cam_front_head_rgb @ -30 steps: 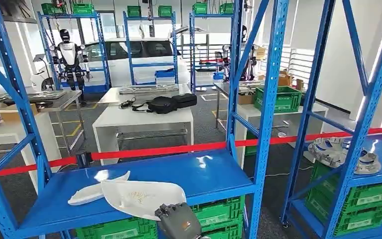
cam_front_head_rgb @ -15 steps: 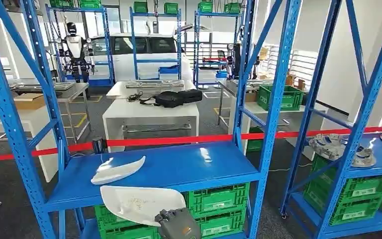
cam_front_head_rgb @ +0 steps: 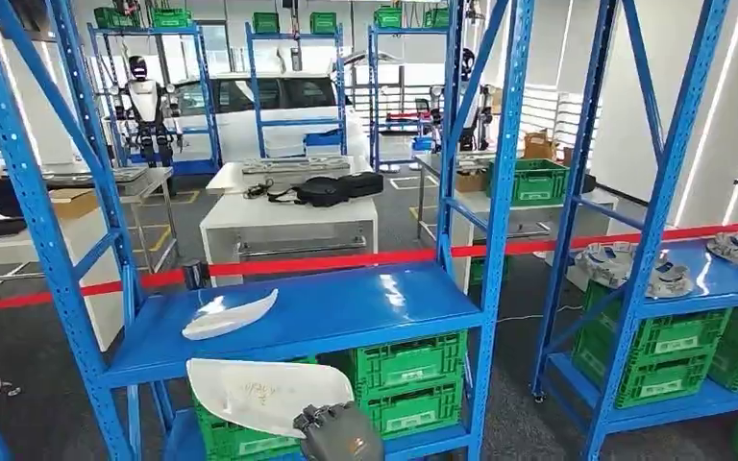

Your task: Take the parts from the cabinet and place them on the table.

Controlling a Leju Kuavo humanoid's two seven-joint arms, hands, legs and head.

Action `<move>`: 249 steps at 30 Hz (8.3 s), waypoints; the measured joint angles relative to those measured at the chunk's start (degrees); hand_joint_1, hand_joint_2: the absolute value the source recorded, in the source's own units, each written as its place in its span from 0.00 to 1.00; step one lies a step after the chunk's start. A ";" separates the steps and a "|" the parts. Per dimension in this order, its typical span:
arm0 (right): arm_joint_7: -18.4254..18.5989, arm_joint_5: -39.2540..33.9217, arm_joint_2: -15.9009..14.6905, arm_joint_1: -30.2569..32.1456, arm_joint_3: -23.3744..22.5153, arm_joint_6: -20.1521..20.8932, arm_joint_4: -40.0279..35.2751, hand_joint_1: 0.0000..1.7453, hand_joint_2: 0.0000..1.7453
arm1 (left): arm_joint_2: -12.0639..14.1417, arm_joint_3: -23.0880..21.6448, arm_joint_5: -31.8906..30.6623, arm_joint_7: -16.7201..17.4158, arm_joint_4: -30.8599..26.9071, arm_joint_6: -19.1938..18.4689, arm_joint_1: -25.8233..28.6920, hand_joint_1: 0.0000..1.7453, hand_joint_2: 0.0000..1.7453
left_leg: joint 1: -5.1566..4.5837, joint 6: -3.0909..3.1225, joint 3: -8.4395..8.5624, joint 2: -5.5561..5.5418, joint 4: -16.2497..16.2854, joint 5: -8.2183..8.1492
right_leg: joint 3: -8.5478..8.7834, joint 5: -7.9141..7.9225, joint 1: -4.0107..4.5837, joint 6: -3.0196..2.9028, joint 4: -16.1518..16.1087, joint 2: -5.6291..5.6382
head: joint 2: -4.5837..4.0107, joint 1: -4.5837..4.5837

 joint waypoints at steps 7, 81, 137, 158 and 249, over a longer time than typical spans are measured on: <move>0.83 -0.18 -0.50 1.32 0.33 -0.26 0.35 0.97 1.00 | -0.40 0.00 -0.63 0.61 0.04 -0.53 -0.09 0.00 0.00 | -0.49 3.39 5.66 0.07 -11.66 -2.09 | -2.86 2.53 -0.35 2.29 0.69 0.10 | 0.00 -0.15; -0.39 -2.25 -1.35 3.65 2.29 1.09 0.98 0.97 1.00 | -0.39 0.02 -1.05 -1.66 -0.02 -1.94 0.88 0.00 0.00 | -0.07 1.56 2.76 5.69 -11.74 0.66 | 4.42 -4.92 -0.73 2.58 0.77 -2.53 | 0.00 0.17; 0.87 -2.69 -1.92 3.93 2.36 0.81 1.09 0.97 1.00 | -0.33 -0.22 -1.16 -2.65 0.00 -0.50 1.28 0.00 0.00 | 0.36 3.41 4.24 3.95 -12.17 -0.84 | -3.51 -4.45 -1.90 4.67 10.44 0.05 | 0.02 0.48; 1.40 -3.15 -1.29 3.50 2.38 0.79 1.07 0.97 1.00 | 0.52 -0.35 -1.14 -3.54 -0.13 -0.46 1.54 0.00 0.00 | -2.28 5.89 3.59 -5.27 -11.50 -0.69 | 0.16 -0.73 -1.50 2.13 0.81 9.37 | 0.02 -0.26; 7.83 -6.21 -15.19 5.86 -7.67 -3.10 1.51 0.97 1.00 | -3.02 -7.94 -6.97 3.41 0.20 -1.20 2.06 0.00 0.00 | -0.35 2.56 3.80 -3.69 -10.19 -1.55 | 0.49 -0.07 -1.68 3.69 0.64 7.64 | 0.02 -0.07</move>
